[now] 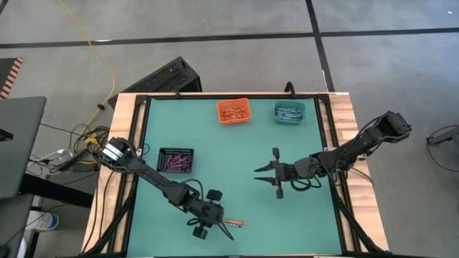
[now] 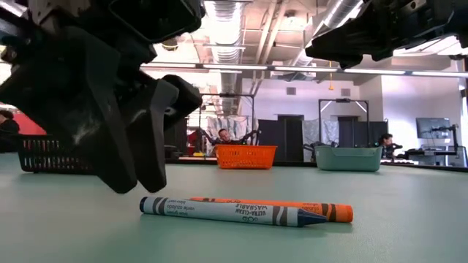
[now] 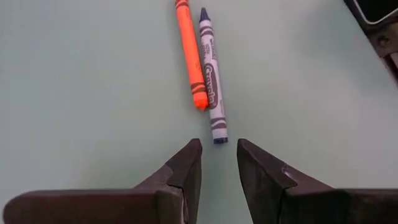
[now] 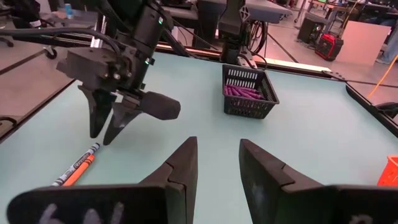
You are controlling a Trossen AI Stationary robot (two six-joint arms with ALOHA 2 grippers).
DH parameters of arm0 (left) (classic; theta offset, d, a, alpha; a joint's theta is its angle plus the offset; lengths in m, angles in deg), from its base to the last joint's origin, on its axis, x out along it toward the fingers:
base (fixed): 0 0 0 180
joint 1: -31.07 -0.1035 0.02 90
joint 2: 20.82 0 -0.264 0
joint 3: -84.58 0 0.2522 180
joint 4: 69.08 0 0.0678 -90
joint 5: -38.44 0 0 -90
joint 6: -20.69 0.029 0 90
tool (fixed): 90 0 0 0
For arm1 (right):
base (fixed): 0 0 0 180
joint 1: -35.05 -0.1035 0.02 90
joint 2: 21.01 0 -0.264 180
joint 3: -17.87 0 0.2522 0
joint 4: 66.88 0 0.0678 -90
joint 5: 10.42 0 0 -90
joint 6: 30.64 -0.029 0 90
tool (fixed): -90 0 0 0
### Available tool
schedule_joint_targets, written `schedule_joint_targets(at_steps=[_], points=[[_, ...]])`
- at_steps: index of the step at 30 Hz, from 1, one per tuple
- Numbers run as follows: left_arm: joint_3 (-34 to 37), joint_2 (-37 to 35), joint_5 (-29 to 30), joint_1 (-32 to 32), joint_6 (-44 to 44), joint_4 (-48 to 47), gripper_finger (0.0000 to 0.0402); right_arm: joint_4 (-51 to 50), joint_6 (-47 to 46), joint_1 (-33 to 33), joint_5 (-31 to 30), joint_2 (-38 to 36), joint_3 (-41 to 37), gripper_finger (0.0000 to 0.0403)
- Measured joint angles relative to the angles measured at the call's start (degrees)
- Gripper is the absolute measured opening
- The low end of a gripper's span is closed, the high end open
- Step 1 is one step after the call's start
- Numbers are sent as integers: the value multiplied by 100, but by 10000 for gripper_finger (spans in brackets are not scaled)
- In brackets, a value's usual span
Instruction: Sort crayons
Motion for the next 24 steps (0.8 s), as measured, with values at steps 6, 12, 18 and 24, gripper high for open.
schedule_joint_targets(at_steps=[6,12,18,24], points=[[234,0,0,0,20,516,91,0,8,0,0,0,0,118],[257,8,4,3,26,679,91,0,20,0,0,0,0,118],[239,541,-223,6,-165,1358,91,-5,17,5,0,0,0,118],[231,704,-710,-138,-482,1287,89,-25,-2,9,-1,0,0,118]])
